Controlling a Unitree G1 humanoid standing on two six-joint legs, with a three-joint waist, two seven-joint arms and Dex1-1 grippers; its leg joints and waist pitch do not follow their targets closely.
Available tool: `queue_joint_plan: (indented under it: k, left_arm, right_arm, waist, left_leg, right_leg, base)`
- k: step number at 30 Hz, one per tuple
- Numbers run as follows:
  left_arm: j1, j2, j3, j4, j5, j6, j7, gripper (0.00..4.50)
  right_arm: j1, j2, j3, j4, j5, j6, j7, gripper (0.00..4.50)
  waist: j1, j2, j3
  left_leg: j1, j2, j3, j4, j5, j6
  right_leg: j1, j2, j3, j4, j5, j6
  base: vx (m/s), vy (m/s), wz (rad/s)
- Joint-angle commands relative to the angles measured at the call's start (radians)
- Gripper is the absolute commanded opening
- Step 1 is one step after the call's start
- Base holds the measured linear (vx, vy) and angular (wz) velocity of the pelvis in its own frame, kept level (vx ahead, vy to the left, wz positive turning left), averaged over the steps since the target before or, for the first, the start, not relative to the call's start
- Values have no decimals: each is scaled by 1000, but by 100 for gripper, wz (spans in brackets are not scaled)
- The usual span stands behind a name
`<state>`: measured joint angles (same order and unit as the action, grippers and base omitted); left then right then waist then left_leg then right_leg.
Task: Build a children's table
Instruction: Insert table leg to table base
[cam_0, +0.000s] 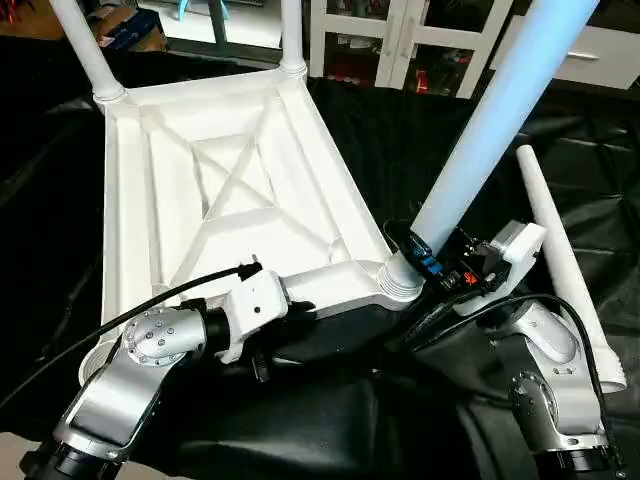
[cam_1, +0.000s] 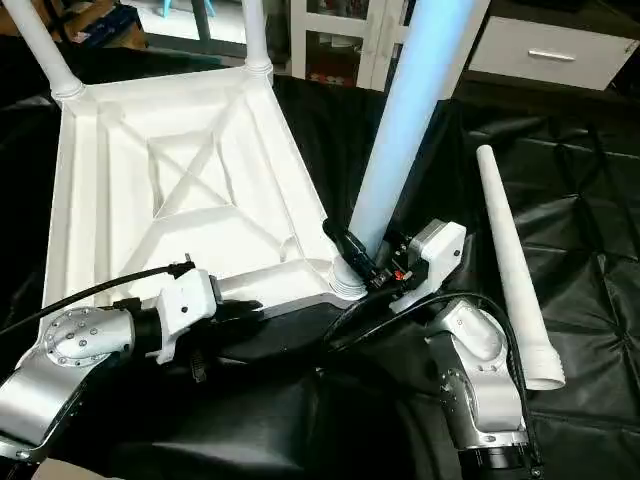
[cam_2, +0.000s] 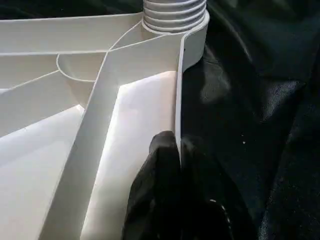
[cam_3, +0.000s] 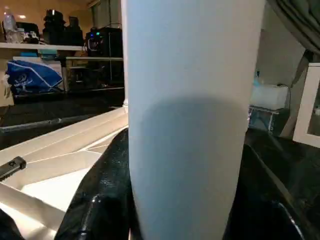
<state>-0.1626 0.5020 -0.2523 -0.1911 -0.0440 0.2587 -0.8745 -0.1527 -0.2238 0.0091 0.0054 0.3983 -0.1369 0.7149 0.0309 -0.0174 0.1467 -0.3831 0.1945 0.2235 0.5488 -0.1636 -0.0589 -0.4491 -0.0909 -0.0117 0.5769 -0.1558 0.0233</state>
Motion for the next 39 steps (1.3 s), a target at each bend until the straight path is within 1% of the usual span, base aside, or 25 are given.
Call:
queue_joint_plan:
  k: [1,5,6,8,13,15,17,18,19,20,21,23,24,25,27,30,35,38,39]
  left_arm:
    - [26,-14,-6,40,-8,13,26,0]
    - [26,-14,-6,40,-7,12,26,0]
    - [26,-14,-6,40,-7,13,26,0]
    - [26,-13,-6,41,-7,12,26,0]
    - [23,-11,-3,43,-6,10,24,0]
    - [22,-10,-3,44,-6,9,23,0]
    - [22,-9,-3,45,-5,8,23,0]
    - [22,-9,-3,47,-5,7,22,0]
    - [22,-9,-3,47,-5,7,22,0]
    - [22,-9,-3,47,-5,7,22,0]
    - [21,-9,-3,47,-5,6,22,0]
    - [21,-10,-4,47,-5,6,22,0]
    - [21,-10,-4,47,-5,6,22,0]
    - [21,-10,-4,48,-5,6,23,0]
    - [20,-10,-4,49,-5,5,23,0]
    - [21,-11,-4,48,-5,6,25,0]
    - [21,-11,-4,48,-5,5,25,0]
    - [22,-10,-2,48,-5,4,26,0]
    - [23,-11,-2,48,-6,4,26,0]
  right_arm:
    - [71,-26,29,133,-58,79,3,180]
    - [79,-36,45,134,-76,75,11,180]
    - [76,-36,44,134,-79,72,6,180]
    - [69,-35,39,136,-79,70,0,180]
    - [41,-36,16,119,-45,79,0,180]
    - [25,-40,7,92,-21,98,-3,180]
    - [16,-43,5,77,-9,112,-3,180]
    - [3,-46,2,59,5,131,-8,180]
    - [3,-46,2,59,5,131,-8,180]
    - [-1,-45,1,55,12,134,-7,236]
    - [-6,-45,-2,52,20,139,-5,250]
    - [-9,-44,-4,51,25,143,-1,256]
    - [-9,-44,-4,50,26,144,0,256]
    - [-10,-46,-2,49,9,142,-14,292]
    - [-12,-49,1,47,-7,141,-24,292]
    - [-11,-51,4,39,-5,148,-20,292]
    - [-12,-51,3,31,-5,155,-17,292]
    - [-17,-55,3,31,-13,146,-13,292]
    - [-20,-57,4,30,-11,142,-4,264]
  waist:
    - [-2,-3,-34]
    - [-2,-4,-33]
    - [-2,-3,-33]
    - [-2,-4,-34]
    - [-3,-4,-34]
    - [-3,-5,-33]
    - [-4,-4,-33]
    - [-5,-5,-34]
    - [-4,-5,-34]
    - [-4,-5,-34]
    - [-4,-6,-35]
    - [-4,-5,-34]
    - [-3,-7,-37]
    - [-3,-11,-38]
    - [-3,-9,-36]
    - [-2,-6,-33]
    - [-2,-7,-31]
    - [-3,-8,-31]
    - [-3,-9,-31]
  left_leg:
    - [18,31,-24,-73,-340,41]
    - [17,31,-25,-76,-361,33]
    - [18,31,-25,-76,-366,31]
    - [17,31,-26,-77,-373,28]
    - [17,31,-28,-79,-397,21]
    - [15,31,-29,-81,-399,20]
    - [17,31,-29,-81,-401,19]
    - [16,31,-29,-81,-403,18]
    - [16,31,-29,-81,-402,18]
    - [16,31,-29,-80,-398,19]
    - [15,31,-28,-80,-394,19]
    - [15,30,-28,-80,-389,20]
    - [14,30,-26,-77,-383,22]
    - [10,30,-26,-76,-364,28]
    - [8,30,-25,-75,-336,38]
    - [11,31,-23,-74,-320,46]
    - [12,31,-23,-74,-323,47]
    - [11,30,-24,-74,-329,43]
    - [11,31,-24,-74,-328,43]
  right_leg:
    - [30,-23,27,-75,-331,-135]
    - [28,-23,28,-78,-357,-123]
    - [27,-22,28,-79,-361,-120]
    - [28,-23,28,-80,-369,-115]
    - [25,-23,28,-83,-398,-104]
    - [26,-23,28,-83,-403,-101]
    - [24,-22,29,-84,-405,-100]
    - [24,-22,29,-84,-408,-99]
    - [24,-23,29,-84,-408,-98]
    - [24,-23,30,-84,-402,-98]
    - [24,-23,30,-84,-399,-98]
    - [24,-22,30,-84,-394,-105]
    - [25,-23,30,-83,-384,-111]
    - [28,-24,30,-80,-371,-116]
    - [30,-25,30,-78,-351,-124]
    - [28,-25,30,-77,-337,-132]
    - [29,-25,30,-77,-348,-132]
    - [29,-26,30,-79,-369,-125]
    - [29,-26,30,-79,-372,-124]
  base:
    - [0,0,0]
    - [0,0,0]
    - [0,0,0]
    - [0,0,0]
    - [0,0,0]
    - [0,0,0]
    - [0,0,0]
    - [0,0,0]
    - [0,0,0]
    - [0,0,0]
    - [0,0,0]
    - [0,0,0]
    - [0,0,0]
    - [0,0,0]
    - [0,0,0]
    - [0,0,0]
    - [0,0,0]
    - [0,0,0]
    - [0,0,0]
